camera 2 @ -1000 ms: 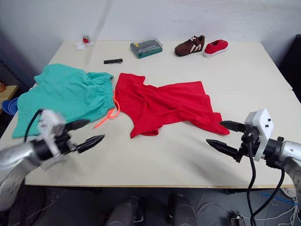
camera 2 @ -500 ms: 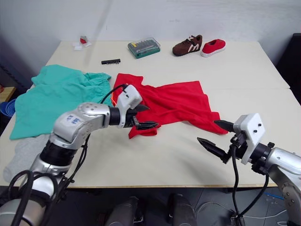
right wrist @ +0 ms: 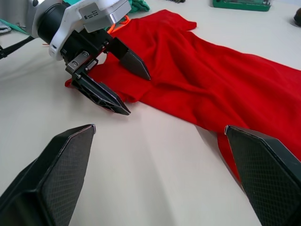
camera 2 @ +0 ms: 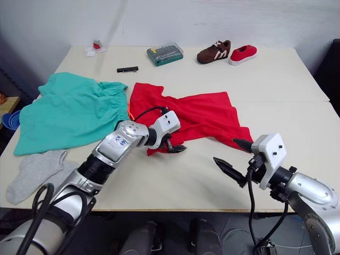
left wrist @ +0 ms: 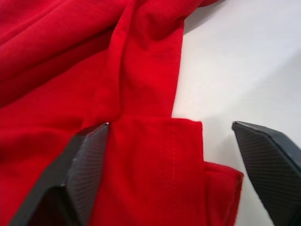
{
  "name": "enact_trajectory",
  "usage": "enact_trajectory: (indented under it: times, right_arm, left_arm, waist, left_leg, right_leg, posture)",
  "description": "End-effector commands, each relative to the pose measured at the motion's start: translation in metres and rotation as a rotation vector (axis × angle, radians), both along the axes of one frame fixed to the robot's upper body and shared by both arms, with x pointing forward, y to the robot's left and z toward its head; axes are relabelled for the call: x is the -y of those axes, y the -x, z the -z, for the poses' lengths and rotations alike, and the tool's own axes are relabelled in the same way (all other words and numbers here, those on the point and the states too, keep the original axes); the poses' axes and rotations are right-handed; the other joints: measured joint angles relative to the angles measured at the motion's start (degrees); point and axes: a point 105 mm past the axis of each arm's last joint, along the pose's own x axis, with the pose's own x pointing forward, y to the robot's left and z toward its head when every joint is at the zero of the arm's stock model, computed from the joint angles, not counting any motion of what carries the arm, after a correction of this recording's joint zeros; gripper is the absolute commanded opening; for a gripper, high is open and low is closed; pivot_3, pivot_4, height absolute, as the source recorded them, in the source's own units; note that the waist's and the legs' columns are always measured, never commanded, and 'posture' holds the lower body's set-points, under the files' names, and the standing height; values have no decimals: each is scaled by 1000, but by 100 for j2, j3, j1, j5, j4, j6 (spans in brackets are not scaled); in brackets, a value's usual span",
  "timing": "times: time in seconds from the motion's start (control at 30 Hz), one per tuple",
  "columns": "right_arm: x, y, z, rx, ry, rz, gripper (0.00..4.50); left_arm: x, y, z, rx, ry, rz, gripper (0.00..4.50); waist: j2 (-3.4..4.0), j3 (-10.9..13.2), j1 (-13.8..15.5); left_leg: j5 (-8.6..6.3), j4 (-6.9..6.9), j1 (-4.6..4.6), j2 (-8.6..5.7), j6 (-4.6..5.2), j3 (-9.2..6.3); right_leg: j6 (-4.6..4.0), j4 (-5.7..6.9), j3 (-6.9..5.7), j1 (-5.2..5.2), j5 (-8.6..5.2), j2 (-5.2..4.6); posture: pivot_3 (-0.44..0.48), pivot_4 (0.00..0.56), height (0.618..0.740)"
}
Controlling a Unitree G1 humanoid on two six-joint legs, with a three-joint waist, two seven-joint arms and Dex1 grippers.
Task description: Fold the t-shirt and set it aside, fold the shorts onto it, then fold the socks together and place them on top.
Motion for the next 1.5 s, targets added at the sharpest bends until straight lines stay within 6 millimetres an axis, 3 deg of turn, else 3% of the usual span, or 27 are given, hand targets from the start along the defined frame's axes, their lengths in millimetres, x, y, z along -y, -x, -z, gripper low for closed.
enact_trajectory:
  times: [0.03, 0.07, 0.17, 0.23, 0.5, 0.53, 0.67, 0.8, 0.97, 1.07, 1.3, 1.5]
  right_arm:
    - [-5, 4, -10, 51, -13, -7, 4500]
    - [-5, 5, -9, 49, -14, -5, 4500]
    - [-6, 6, -7, 44, -16, -5, 4500]
    - [-7, 6, -7, 42, -16, -5, 4500]
    - [-4, 5, -6, 35, 0, -6, 4500]
    - [-3, 4, -6, 34, 6, -4, 4500]
    - [1, 2, -4, 27, 34, 7, 4500]
    - [17, -8, 1, 21, 121, 69, 4500]
    - [36, -24, 4, 11, 214, 123, 4500]
    - [49, -34, 16, -22, 353, 134, 4500]
    - [59, -45, 34, -54, 569, 44, 4500]
    - [62, -38, 38, -109, 670, -115, 4500]
  left_arm:
    - [4, 1, -9, 35, -1, 27, 3219]
    - [5, 0, -8, 37, -3, 26, 2964]
    - [7, 0, -7, 37, -1, 33, 2964]
    - [9, 1, -7, 34, 3, 42, 2620]
    - [11, 8, -13, -8, 64, 84, 170]
    - [11, 12, -17, -34, 97, 101, 20]
    - [3, 21, -35, -129, 201, 142, 20]
    - [-19, 36, -46, -181, 226, 230, 20]
    - [-56, 60, -36, -237, 141, 344, 20]
    - [-80, 56, -19, -202, 35, 289, 20]
    - [-94, 64, -13, -188, -13, 327, 20]
    - [-99, 67, -13, -173, -14, 330, 20]
  waist:
    - [0, 0, -14]
    - [0, 0, -15]
    - [0, 0, -8]
    - [0, 0, -8]
    - [0, 0, -13]
    - [0, 0, -13]
    - [0, 0, -15]
    - [0, 0, -34]
    - [1, 0, -35]
    - [2, 0, -37]
    - [1, 1, -18]
    - [2, 1, -28]
  left_leg:
    - [0, -1, 1, 1, 0, 0]
    - [0, -1, 2, 1, 0, 0]
    - [0, 0, 2, 1, 0, -1]
    - [-1, 1, 2, 1, 2, -1]
    - [-2, 2, 2, 1, 4, -3]
    - [-2, 2, 2, 1, 3, -3]
    - [-1, 3, 2, 2, 3, -4]
    - [-1, 5, 4, 2, 1, -3]
    - [0, 5, 10, 2, -2, -2]
    - [-1, 2, 13, 2, -4, 0]
    - [-9, 16, 3, 1, 10, -4]
    - [-11, 17, 5, 4, 9, -1]
  right_leg:
    - [0, 0, 0, 0, 0, 0]
    - [0, 1, 0, 0, 0, 0]
    - [0, 2, 0, 1, 0, 0]
    - [0, 2, 0, 2, 0, 0]
    - [0, 2, -1, 3, 0, 0]
    - [0, 2, -1, 3, 0, 0]
    - [0, 3, -2, 3, 0, 0]
    - [0, 5, -2, 4, 0, 0]
    - [-2, 5, -2, 8, -1, 0]
    - [-4, 4, 0, 9, -3, 0]
    - [-2, -3, -4, 13, -2, -5]
    - [-1, 0, -6, 12, -3, -3]
  posture:
    - [0, 150, 740]
    - [0, 150, 740]
    - [0, 150, 740]
    - [0, 150, 740]
    - [0, 150, 740]
    - [0, 150, 740]
    - [0, 150, 740]
    - [0, 150, 740]
    - [0, 150, 740]
    - [0, 150, 740]
    - [0, 150, 740]
    - [0, 150, 740]
